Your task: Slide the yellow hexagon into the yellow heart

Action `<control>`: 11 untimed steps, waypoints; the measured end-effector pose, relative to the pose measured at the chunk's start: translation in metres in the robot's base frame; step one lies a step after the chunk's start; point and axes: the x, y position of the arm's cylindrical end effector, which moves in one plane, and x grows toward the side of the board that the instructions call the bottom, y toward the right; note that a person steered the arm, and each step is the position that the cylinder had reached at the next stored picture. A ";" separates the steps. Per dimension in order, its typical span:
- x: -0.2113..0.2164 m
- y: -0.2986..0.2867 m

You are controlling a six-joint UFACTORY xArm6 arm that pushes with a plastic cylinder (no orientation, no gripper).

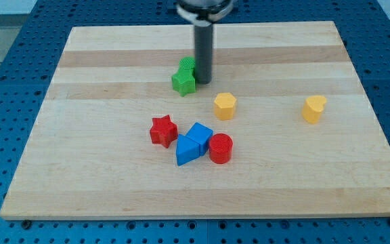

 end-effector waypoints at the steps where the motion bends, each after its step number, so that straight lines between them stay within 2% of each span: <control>1: 0.042 -0.011; 2: 0.072 -0.004; 4: 0.063 0.061; 5: 0.040 0.064; 7: 0.045 0.134; 9: 0.050 0.176; 10: 0.041 0.121; 11: 0.064 0.012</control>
